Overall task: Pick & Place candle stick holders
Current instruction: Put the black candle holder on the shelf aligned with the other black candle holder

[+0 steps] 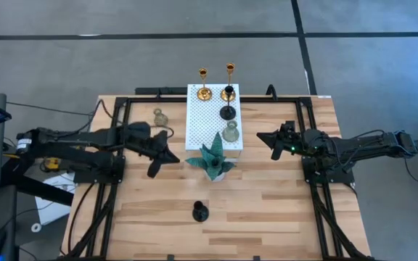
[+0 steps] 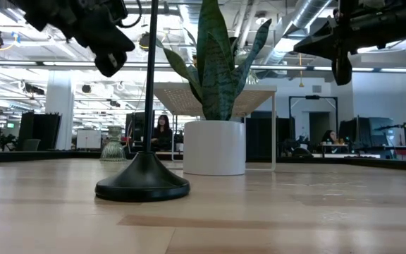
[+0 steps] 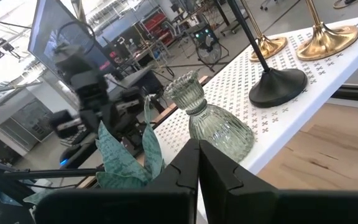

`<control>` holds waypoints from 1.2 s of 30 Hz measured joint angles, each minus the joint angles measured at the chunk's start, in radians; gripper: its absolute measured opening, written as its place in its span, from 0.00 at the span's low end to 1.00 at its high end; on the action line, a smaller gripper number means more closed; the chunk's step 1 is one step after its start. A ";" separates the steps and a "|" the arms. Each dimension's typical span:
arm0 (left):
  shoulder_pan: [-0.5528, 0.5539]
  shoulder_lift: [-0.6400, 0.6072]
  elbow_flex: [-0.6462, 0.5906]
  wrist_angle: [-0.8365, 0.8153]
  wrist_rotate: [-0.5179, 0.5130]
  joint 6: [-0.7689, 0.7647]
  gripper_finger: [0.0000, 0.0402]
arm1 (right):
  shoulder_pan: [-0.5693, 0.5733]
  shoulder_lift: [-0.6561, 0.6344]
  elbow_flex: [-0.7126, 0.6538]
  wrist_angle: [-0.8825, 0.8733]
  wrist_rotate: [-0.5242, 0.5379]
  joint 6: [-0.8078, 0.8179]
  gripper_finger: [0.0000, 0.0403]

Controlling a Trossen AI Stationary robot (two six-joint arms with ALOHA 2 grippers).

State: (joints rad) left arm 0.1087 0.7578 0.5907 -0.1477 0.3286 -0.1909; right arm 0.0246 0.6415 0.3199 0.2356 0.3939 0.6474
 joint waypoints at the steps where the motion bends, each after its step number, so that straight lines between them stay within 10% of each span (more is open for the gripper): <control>1: -0.035 0.000 0.000 0.000 -0.036 -0.001 0.01 | 0.000 0.000 0.000 0.000 0.000 0.000 0.00; 9: -0.297 0.000 0.000 0.022 -0.286 -0.007 0.01 | 0.000 0.000 0.000 -0.033 0.000 0.000 0.00; 24: -0.577 0.040 -0.002 0.033 -0.406 0.054 0.01 | 0.000 0.000 0.000 -0.041 0.000 0.084 0.00; 36: -0.622 0.268 -0.213 0.522 -0.519 0.076 0.01 | 0.001 0.000 0.000 -0.055 -0.003 0.140 0.00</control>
State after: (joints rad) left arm -0.5129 1.0257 0.3775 0.3741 -0.1905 -0.1151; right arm 0.0257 0.6415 0.3199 0.1805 0.3912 0.7872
